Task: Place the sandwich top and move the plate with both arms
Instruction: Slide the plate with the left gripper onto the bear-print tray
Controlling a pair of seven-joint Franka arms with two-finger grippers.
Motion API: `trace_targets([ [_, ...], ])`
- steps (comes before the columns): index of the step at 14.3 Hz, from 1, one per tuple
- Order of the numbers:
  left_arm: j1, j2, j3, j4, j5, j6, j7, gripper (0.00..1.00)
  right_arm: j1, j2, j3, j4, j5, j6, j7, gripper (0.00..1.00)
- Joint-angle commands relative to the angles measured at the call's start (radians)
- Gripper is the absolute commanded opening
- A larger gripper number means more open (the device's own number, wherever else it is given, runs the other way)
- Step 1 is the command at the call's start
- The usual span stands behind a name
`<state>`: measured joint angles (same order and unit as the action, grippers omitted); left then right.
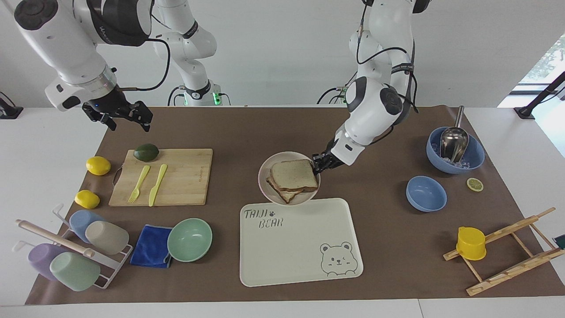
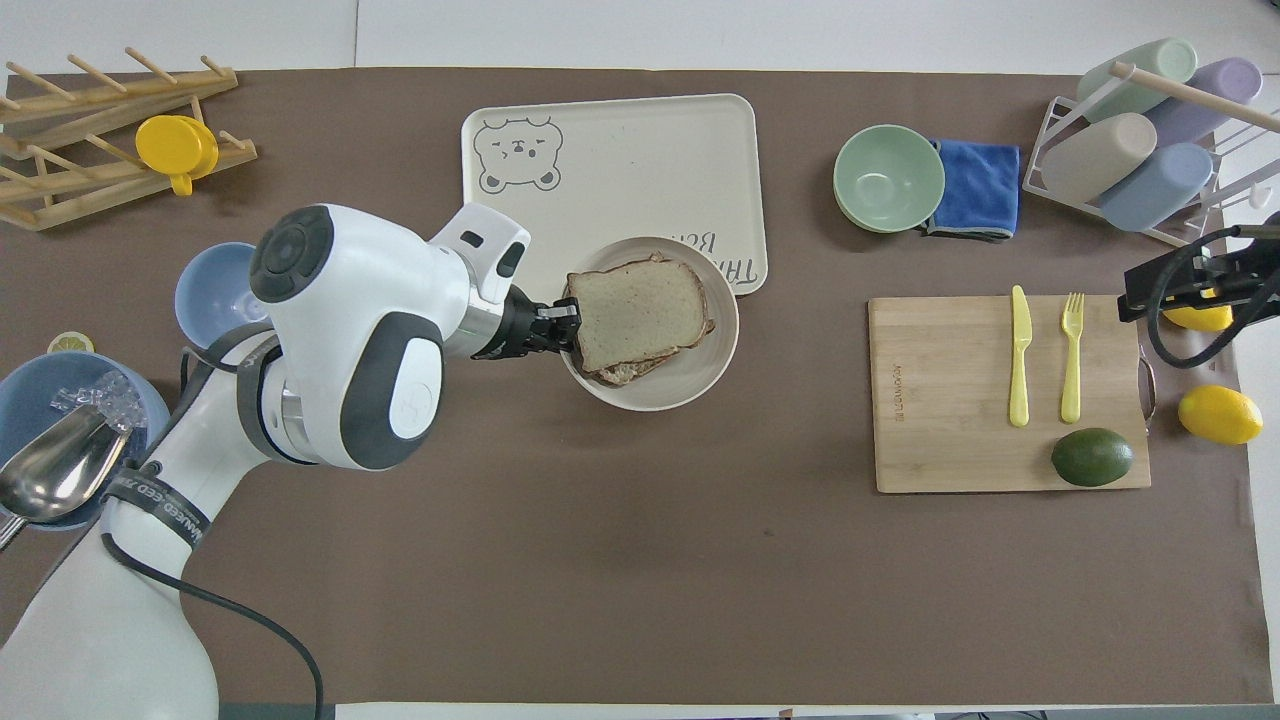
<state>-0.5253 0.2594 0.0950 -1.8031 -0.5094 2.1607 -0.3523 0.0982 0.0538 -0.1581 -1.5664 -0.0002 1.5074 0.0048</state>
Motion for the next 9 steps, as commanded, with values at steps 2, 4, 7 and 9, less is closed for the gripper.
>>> trace_targets([
  [2, 0.065, 0.182, -0.006, 0.23, -0.006, -0.074, -0.007, 0.0, 0.0, -0.009, -0.001, -0.015, 0.017, 0.005, -0.017, 1.0],
  [4, 0.088, 0.282, -0.003, 0.383, -0.014, -0.149, -0.008, 0.0, 0.0, -0.009, -0.001, -0.017, 0.017, 0.005, -0.017, 1.0],
  [7, 0.125, 0.369, -0.003, 0.459, -0.043, -0.104, -0.017, 0.0, 0.0, -0.009, -0.001, -0.02, 0.017, 0.007, -0.017, 1.0],
  [9, 0.101, 0.388, -0.003, 0.461, -0.034, -0.05, -0.019, 0.0, 0.0, -0.011, -0.001, -0.021, 0.017, 0.007, -0.016, 1.0],
])
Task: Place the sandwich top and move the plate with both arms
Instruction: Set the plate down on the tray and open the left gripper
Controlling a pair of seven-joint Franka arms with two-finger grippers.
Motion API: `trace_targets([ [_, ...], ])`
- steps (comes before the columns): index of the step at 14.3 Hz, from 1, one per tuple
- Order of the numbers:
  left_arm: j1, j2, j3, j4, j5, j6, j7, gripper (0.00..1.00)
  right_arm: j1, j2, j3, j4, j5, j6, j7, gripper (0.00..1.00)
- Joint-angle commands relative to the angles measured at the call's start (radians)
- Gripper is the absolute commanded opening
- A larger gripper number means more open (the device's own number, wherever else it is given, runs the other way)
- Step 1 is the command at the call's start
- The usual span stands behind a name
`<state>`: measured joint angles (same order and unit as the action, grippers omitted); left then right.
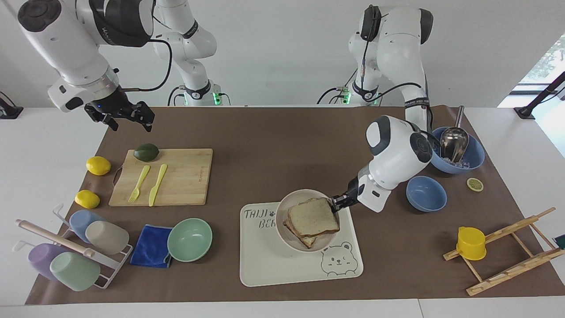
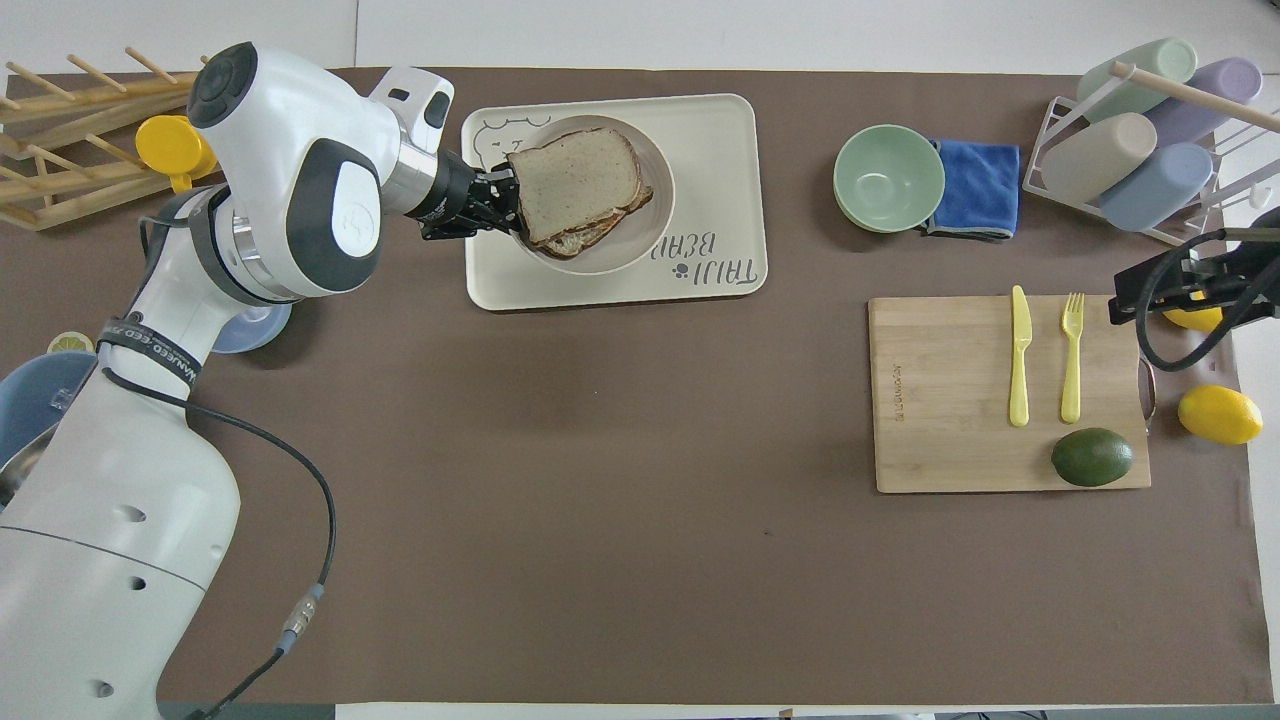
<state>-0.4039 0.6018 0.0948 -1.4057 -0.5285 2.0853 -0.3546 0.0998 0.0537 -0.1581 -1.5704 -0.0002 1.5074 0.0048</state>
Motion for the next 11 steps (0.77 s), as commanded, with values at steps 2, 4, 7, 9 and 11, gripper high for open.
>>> trace_targets([
  [2, -0.024, 0.049, -0.003, 0.039, -0.013, 0.06, -0.015, 0.0, -0.002, -0.011, -0.001, -0.019, 0.017, 0.007, -0.016, 1.0],
  [4, -0.03, 0.047, -0.003, 0.013, -0.013, 0.11, -0.017, 0.0, -0.002, -0.011, -0.001, -0.019, 0.017, 0.007, -0.016, 1.0],
  [7, -0.065, 0.027, -0.001, -0.083, -0.008, 0.201, -0.017, 0.0, -0.002, -0.011, -0.001, -0.022, 0.017, 0.007, -0.016, 1.0],
  [9, -0.065, 0.019, -0.003, -0.108, -0.004, 0.228, -0.017, 0.0, -0.002, -0.012, -0.001, -0.023, 0.017, 0.007, -0.016, 1.0],
  [11, -0.067, 0.016, -0.003, -0.118, -0.005, 0.231, -0.017, 0.0, -0.002, -0.014, -0.001, -0.023, 0.017, 0.007, -0.016, 1.0],
])
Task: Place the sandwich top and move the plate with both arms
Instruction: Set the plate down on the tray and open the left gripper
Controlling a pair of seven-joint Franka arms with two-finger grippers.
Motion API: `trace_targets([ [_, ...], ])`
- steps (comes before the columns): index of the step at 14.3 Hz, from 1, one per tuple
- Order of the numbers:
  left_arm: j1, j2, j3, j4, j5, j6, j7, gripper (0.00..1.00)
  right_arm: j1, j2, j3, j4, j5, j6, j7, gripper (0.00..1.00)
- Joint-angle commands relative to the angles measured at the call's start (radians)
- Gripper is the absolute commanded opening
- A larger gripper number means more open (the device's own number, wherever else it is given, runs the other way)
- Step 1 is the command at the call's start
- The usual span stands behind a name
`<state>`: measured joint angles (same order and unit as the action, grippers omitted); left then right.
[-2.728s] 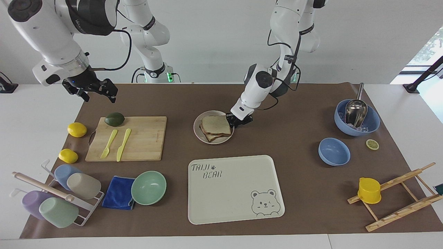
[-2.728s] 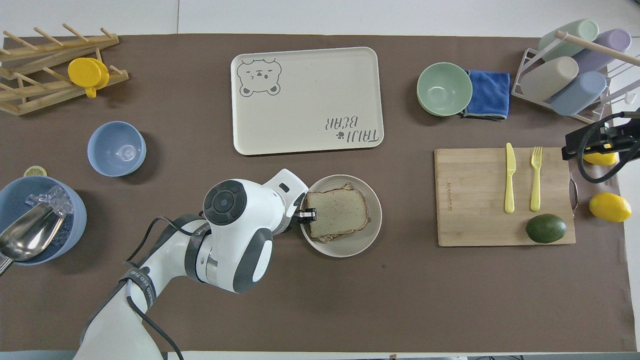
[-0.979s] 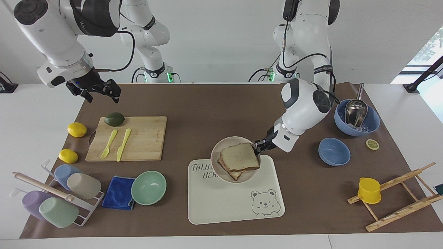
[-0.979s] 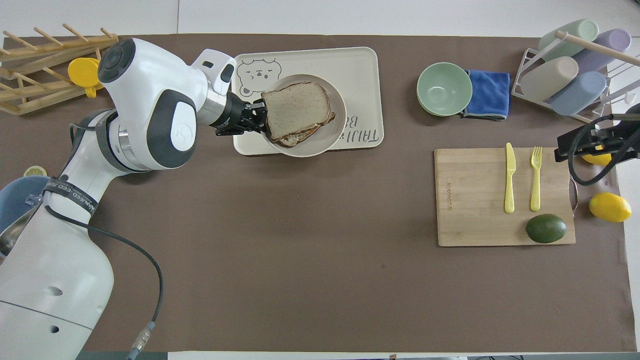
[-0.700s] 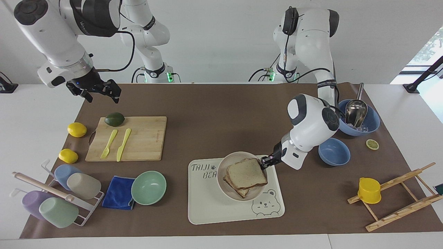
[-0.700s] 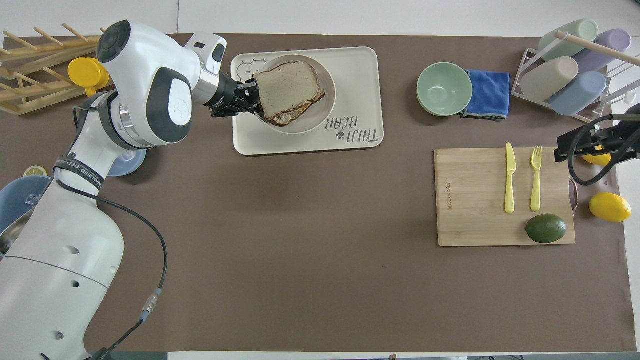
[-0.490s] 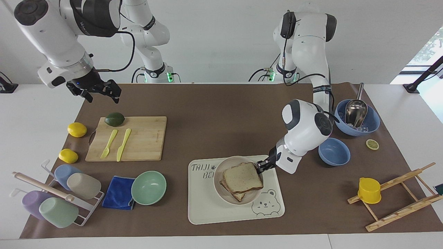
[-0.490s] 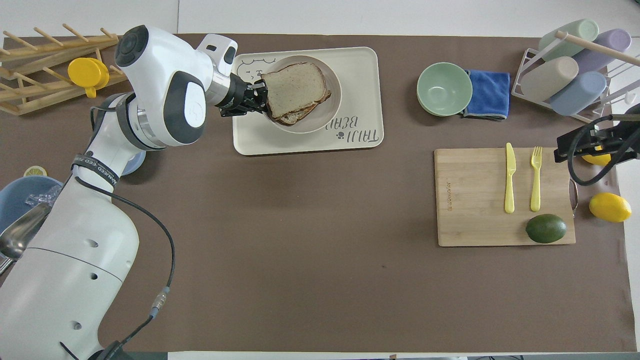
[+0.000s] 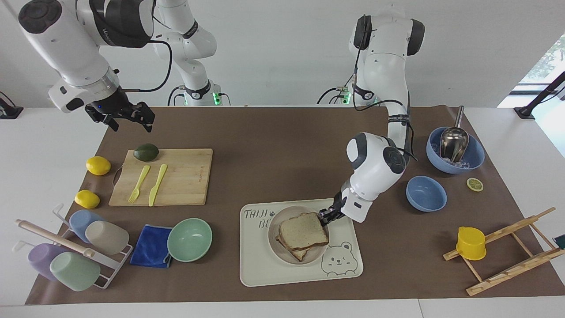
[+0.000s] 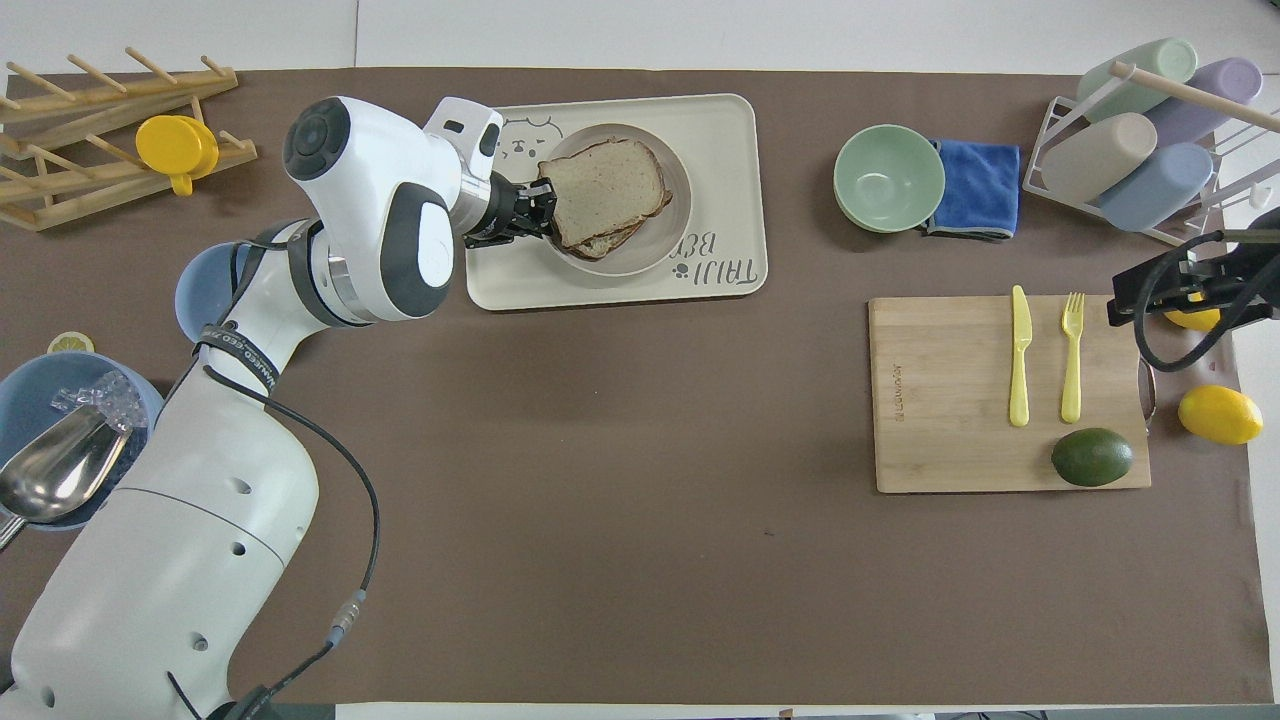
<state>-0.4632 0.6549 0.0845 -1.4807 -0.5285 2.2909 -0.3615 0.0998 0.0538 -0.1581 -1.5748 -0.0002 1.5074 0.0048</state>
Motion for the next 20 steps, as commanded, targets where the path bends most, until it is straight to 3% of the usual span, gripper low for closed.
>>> trace_targets([
  [1, -0.008, -0.041, 0.008, -0.052, -0.004, 0.027, -0.01, 0.0, 0.0, -0.015, -0.001, -0.021, 0.017, 0.007, -0.016, 1.0],
  [3, -0.006, -0.043, 0.008, -0.053, -0.004, 0.025, -0.01, 0.0, 0.0, -0.015, -0.001, -0.021, 0.017, 0.007, -0.016, 1.0],
  [4, -0.006, -0.043, 0.008, -0.053, -0.002, 0.021, -0.008, 0.32, 0.0, -0.015, -0.001, -0.021, 0.017, 0.007, -0.016, 1.0],
  [5, -0.005, -0.046, 0.008, -0.053, -0.002, 0.012, -0.004, 0.49, 0.0, -0.015, -0.001, -0.021, 0.017, 0.007, -0.016, 1.0],
  [7, -0.005, -0.047, 0.009, -0.053, -0.001, 0.006, 0.0, 0.77, 0.0, -0.015, -0.001, -0.025, 0.017, 0.007, -0.016, 1.0],
  [8, -0.002, -0.047, 0.011, -0.049, 0.005, -0.014, 0.0, 0.82, 0.0, -0.017, -0.001, -0.027, 0.017, 0.007, -0.016, 1.0],
  [11, 0.014, -0.049, 0.018, -0.023, 0.12, -0.106, 0.004, 0.83, 0.0, -0.017, -0.001, -0.025, 0.017, 0.007, -0.016, 1.0],
  [15, 0.018, -0.066, 0.021, -0.024, 0.154, -0.157, 0.012, 0.88, 0.006, -0.017, 0.0, -0.025, 0.017, 0.008, -0.014, 1.0],
  [16, 0.034, -0.083, 0.03, -0.024, 0.154, -0.175, 0.015, 0.89, 0.017, -0.017, 0.0, -0.025, 0.017, 0.008, -0.014, 1.0],
  [18, 0.063, -0.127, 0.031, -0.029, 0.154, -0.215, 0.039, 1.0, 0.018, -0.017, 0.0, -0.025, 0.017, 0.008, -0.016, 1.0],
  [20, 0.098, -0.184, 0.032, -0.035, 0.162, -0.263, 0.046, 1.0, 0.018, -0.017, 0.0, -0.025, 0.017, 0.008, -0.017, 1.0],
])
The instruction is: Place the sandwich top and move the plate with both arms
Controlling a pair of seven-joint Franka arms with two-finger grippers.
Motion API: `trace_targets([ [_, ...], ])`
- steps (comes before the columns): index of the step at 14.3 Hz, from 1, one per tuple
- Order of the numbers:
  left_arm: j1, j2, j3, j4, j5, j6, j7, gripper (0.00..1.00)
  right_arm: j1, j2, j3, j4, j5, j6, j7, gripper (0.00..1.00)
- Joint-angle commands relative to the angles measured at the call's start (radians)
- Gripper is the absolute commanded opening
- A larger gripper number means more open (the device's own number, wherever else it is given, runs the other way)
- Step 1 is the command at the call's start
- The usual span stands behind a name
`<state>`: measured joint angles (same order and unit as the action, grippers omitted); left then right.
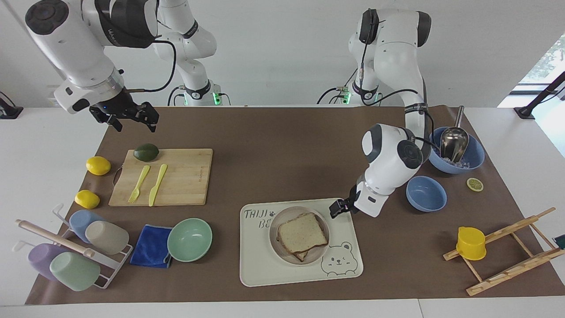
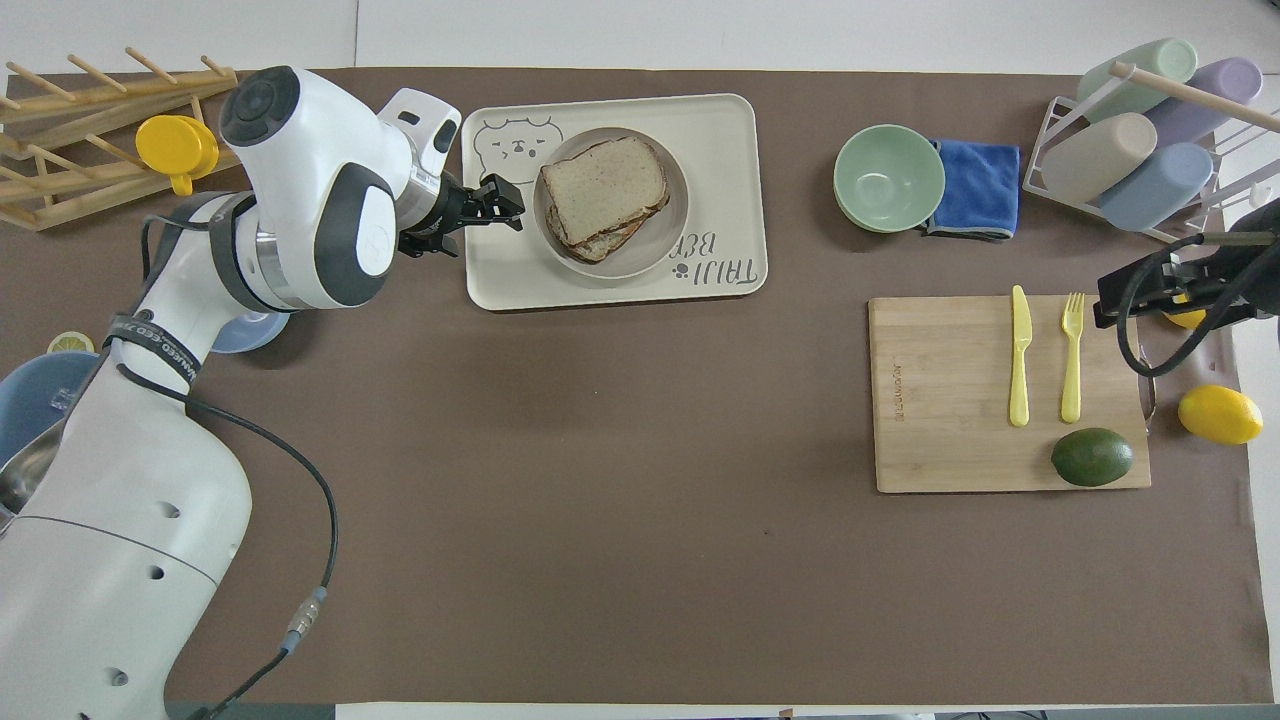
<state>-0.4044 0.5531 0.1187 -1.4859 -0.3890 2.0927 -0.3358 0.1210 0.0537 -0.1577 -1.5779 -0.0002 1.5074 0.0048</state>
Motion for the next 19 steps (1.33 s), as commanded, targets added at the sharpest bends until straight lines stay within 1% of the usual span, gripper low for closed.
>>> trace_targets([
  [1, 0.059, -0.108, -0.002, -0.03, 0.042, -0.094, 0.02, 1.0, -0.003, -0.017, 0.0, -0.022, 0.017, 0.008, -0.017, 1.0],
  [7, 0.13, -0.252, -0.002, -0.025, 0.22, -0.236, 0.02, 1.0, -0.004, -0.017, 0.0, -0.024, 0.019, 0.01, -0.019, 1.0],
  [9, 0.162, -0.307, -0.002, -0.03, 0.228, -0.279, 0.027, 1.0, -0.012, -0.017, 0.0, -0.022, 0.019, 0.01, -0.019, 1.0],
  [12, 0.22, -0.396, -0.002, -0.034, 0.231, -0.393, 0.139, 1.0, -0.018, -0.015, -0.003, -0.018, 0.019, 0.014, -0.019, 1.0],
  [14, 0.231, -0.452, -0.002, -0.039, 0.286, -0.459, 0.182, 1.0, -0.018, -0.015, -0.009, -0.014, 0.02, 0.014, -0.019, 1.0],
  [16, 0.231, -0.516, -0.004, -0.071, 0.331, -0.505, 0.202, 1.0, -0.018, -0.015, -0.014, -0.007, 0.02, 0.014, -0.02, 1.0],
  [18, 0.234, -0.591, -0.013, -0.135, 0.347, -0.531, 0.224, 1.0, -0.017, -0.017, -0.014, -0.007, 0.02, 0.014, -0.019, 1.0],
  [19, 0.242, -0.616, -0.019, -0.16, 0.354, -0.548, 0.248, 1.0, -0.015, -0.017, -0.014, -0.01, 0.02, 0.014, -0.017, 1.0],
])
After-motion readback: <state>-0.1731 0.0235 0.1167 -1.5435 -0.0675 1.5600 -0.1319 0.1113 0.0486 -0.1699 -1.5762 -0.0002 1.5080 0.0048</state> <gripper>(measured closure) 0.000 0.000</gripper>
